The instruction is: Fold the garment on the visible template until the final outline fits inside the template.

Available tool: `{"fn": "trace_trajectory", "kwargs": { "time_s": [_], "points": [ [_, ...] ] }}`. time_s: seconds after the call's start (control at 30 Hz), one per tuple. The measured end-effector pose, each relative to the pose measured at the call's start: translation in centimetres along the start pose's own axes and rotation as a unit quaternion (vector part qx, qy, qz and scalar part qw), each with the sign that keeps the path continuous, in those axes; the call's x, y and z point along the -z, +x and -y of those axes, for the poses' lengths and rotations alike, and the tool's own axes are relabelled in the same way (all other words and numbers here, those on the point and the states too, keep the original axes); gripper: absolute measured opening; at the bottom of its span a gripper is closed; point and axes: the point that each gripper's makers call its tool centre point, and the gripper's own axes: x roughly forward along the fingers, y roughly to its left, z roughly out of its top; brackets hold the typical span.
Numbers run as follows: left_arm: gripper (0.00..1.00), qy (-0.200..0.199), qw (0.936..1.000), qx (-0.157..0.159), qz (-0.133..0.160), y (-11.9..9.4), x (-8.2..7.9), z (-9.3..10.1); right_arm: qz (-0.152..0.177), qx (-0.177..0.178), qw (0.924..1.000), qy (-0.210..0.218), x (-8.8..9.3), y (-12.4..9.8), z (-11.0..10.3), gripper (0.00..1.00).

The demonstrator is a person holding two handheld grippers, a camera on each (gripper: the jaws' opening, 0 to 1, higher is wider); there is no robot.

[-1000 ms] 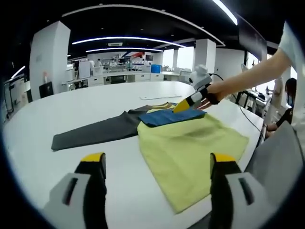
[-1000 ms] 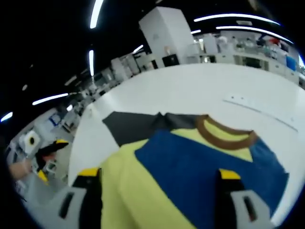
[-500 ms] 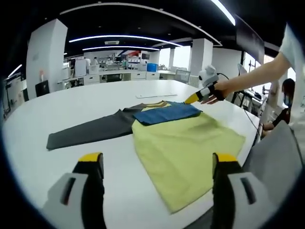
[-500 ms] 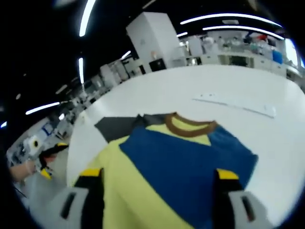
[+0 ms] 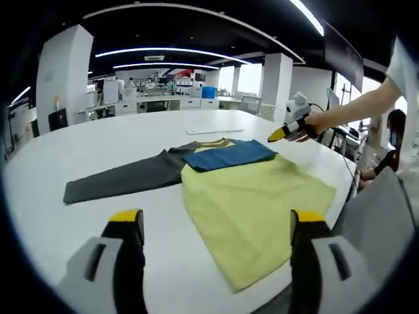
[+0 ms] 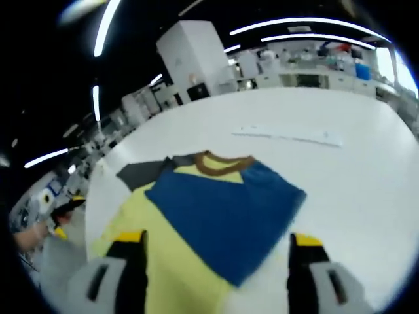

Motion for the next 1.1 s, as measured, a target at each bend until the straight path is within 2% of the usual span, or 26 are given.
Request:
{"fn": "trace_trajectory", "kwargs": {
  "time_s": [0.13,0.27,0.37,0.5,0.6,0.7,0.83,1.1],
  "points": [
    [0.88,-0.004,1.0,-0.002,0.003,-0.1,0.0,-0.2,0.0,0.005,0.9999,0.015,0.7,-0.5,0.5,0.82],
    [0.87,-0.003,1.0,-0.002,-0.002,0.0,0.3,-0.1,-0.005,0.023,0.9996,0.016,1.5,-0.8,2.0,0.74],
    [0.87,-0.002,1.0,-0.001,-0.002,0.0,0.3,-0.1,0.002,0.026,0.9977,0.062,1.6,-0.9,2.0,0.59],
    [0.86,-0.003,1.0,-0.001,-0.005,0.0,0.5,-0.1,0.016,0.045,0.9926,0.112,1.7,-0.6,4.2,0.45],
    [0.86,-0.002,1.0,0.0,-0.008,0.0,0.6,-0.1,0.028,0.047,0.9861,0.157,1.7,-0.5,3.8,0.33],
    [0.86,-0.001,0.9999,0.0,-0.01,0.0,0.7,-0.1,0.036,0.045,0.982,0.18,2.0,-0.7,3.8,0.26],
    [0.85,0.0,0.9999,0.001,-0.014,0.0,0.8,-0.1,0.035,0.042,0.9798,0.192,2.5,-0.7,3.5,0.17],
    [0.85,0.002,0.9998,0.002,-0.018,0.0,0.9,0.0,0.028,0.035,0.9753,0.216,3.5,-0.3,3.1,0.06]
  ]
}}
